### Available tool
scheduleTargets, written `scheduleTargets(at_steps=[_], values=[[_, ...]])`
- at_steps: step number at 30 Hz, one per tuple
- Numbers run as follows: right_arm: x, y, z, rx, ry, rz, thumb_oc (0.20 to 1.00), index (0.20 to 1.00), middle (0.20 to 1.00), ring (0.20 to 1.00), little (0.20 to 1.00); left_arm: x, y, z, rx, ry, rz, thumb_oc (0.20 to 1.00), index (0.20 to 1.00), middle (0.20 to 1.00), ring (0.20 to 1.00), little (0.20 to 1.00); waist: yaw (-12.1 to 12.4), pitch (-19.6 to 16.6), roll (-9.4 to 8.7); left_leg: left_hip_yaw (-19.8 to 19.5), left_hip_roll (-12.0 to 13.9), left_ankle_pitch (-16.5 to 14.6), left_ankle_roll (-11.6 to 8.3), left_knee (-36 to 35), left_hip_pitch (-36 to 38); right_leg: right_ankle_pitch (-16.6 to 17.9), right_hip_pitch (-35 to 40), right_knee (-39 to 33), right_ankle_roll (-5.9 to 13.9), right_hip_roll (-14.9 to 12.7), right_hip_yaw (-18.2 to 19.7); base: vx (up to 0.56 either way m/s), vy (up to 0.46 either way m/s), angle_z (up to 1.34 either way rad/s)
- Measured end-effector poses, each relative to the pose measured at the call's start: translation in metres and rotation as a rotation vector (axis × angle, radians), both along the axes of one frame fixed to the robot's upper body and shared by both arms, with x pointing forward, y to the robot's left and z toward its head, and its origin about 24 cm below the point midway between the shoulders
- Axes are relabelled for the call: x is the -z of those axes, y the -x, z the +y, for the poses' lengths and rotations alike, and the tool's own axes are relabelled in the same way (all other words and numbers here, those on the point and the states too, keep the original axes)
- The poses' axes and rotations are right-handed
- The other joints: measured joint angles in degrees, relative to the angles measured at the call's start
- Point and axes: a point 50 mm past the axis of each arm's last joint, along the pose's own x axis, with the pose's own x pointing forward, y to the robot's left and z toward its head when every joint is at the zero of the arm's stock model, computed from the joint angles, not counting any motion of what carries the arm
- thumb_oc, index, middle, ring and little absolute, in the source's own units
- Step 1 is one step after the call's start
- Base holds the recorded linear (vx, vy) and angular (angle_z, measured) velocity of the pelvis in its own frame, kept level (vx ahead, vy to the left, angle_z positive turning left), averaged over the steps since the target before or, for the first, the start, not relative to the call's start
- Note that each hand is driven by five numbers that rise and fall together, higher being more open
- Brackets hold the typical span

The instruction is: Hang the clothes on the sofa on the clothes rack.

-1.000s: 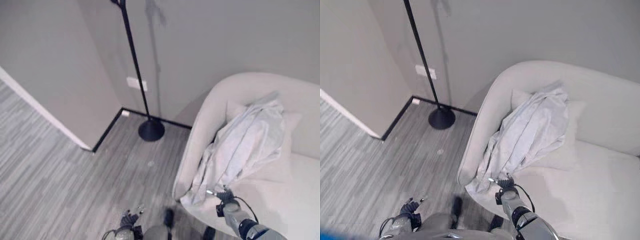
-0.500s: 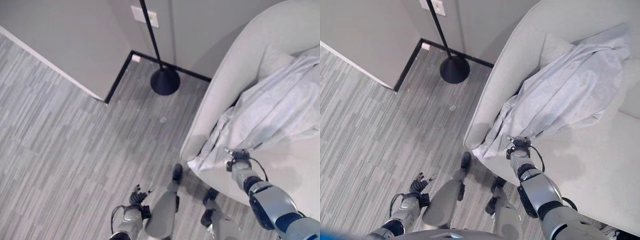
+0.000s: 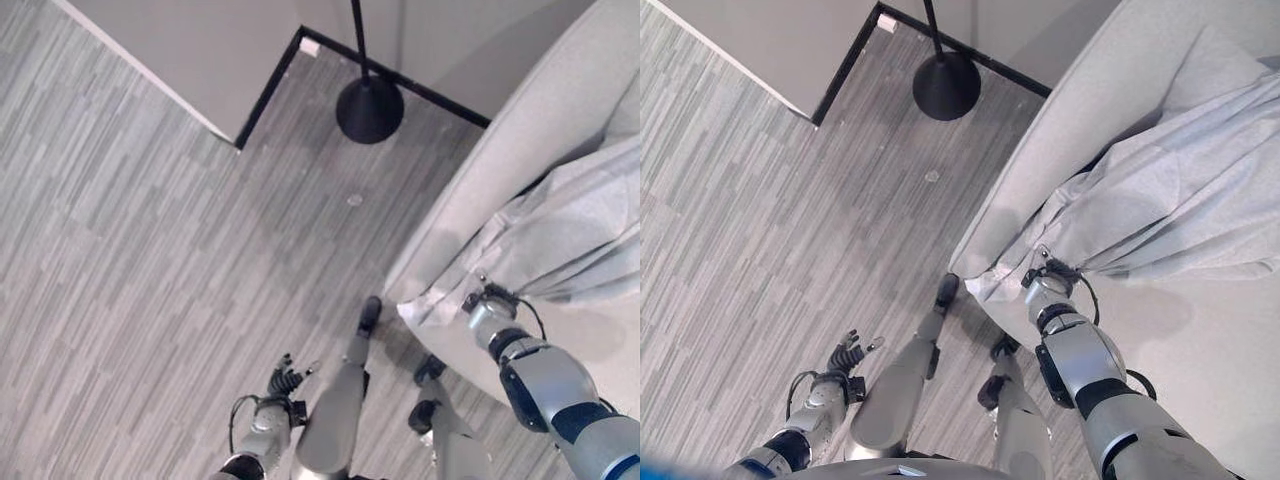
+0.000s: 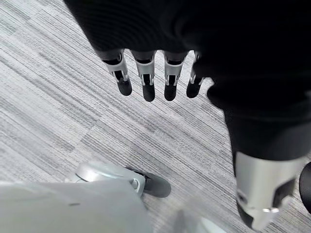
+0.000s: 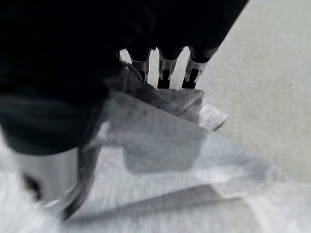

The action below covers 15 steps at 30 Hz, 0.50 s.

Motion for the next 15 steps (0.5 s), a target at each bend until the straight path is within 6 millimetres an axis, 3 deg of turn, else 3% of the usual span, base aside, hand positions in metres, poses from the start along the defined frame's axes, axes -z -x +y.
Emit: scheduleTargets(at_steps=[6, 9, 15], values=[[0.004, 0.012, -0.027, 0.015, 0.099, 0.074, 0.200, 0.200, 0.200, 0.200, 0.200, -0.003, -0.005, -0.003, 0.056, -0.015, -0.009, 1.000, 1.000, 1.000, 1.000, 1.000, 1.1, -0.1, 0.07, -1.3, -0.4, 0.2, -0.27, 0.1, -1.4, -0.2, -0.9, 0.0, -0.01, -0.1, -1.2, 0.01, 0.031, 0.09], [0.006, 0.014, -0.030, 0.012, 0.106, 0.082, 0.200, 0.200, 0.200, 0.200, 0.200, -0.003, -0.005, -0.002, 0.055, -0.017, -0.006, 1.000, 1.000, 1.000, 1.000, 1.000, 1.3, -0.2, 0.24, -1.4, -0.5, 0.2, -0.26, 0.1, -1.3, -0.3, -0.8, 0.0, 0.05, -0.2, -1.3, 0.01, 0.035, 0.05], [0.028, 0.031, -0.033, -0.024, 0.036, 0.070, 0.200, 0.200, 0.200, 0.200, 0.200, -0.001, -0.008, -0.005, 0.040, -0.015, 0.014, 1.000, 1.000, 1.000, 1.000, 1.000, 0.7, -0.6, 0.39, -1.2, -0.6, 0.1, -0.40, -0.1, 1.7, -0.8, 2.2, 0.0, 0.23, -0.4, -1.3, 0.00, 0.014, 0.02]])
